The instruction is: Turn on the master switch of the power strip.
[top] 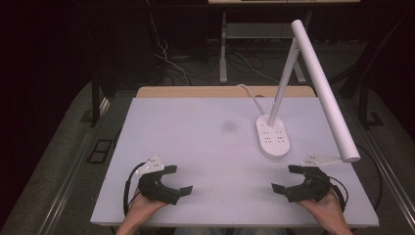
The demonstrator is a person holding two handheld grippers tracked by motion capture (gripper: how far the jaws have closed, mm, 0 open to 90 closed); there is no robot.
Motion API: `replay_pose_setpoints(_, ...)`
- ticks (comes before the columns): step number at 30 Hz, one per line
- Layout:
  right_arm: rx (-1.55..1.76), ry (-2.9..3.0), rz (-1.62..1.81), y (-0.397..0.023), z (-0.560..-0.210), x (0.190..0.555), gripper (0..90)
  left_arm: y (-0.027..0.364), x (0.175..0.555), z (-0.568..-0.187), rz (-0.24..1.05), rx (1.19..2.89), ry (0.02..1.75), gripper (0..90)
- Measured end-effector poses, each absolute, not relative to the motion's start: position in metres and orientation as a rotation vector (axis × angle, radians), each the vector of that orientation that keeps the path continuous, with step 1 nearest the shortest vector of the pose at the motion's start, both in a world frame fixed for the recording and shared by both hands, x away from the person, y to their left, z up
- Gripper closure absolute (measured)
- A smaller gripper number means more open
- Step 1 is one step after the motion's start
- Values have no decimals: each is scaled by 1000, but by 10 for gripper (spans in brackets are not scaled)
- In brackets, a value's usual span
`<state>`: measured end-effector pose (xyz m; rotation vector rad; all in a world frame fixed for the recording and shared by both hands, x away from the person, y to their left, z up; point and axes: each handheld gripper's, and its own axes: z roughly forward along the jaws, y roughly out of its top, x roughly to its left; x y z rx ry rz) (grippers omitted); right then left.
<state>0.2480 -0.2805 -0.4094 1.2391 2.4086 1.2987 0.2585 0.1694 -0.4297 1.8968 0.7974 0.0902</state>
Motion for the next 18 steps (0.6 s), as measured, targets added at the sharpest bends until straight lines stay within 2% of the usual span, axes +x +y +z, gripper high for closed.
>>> replay_pose_setpoints(18,1201,2460,1247,-276,-392,268,5,170,258,-430,92,1896,799,0)
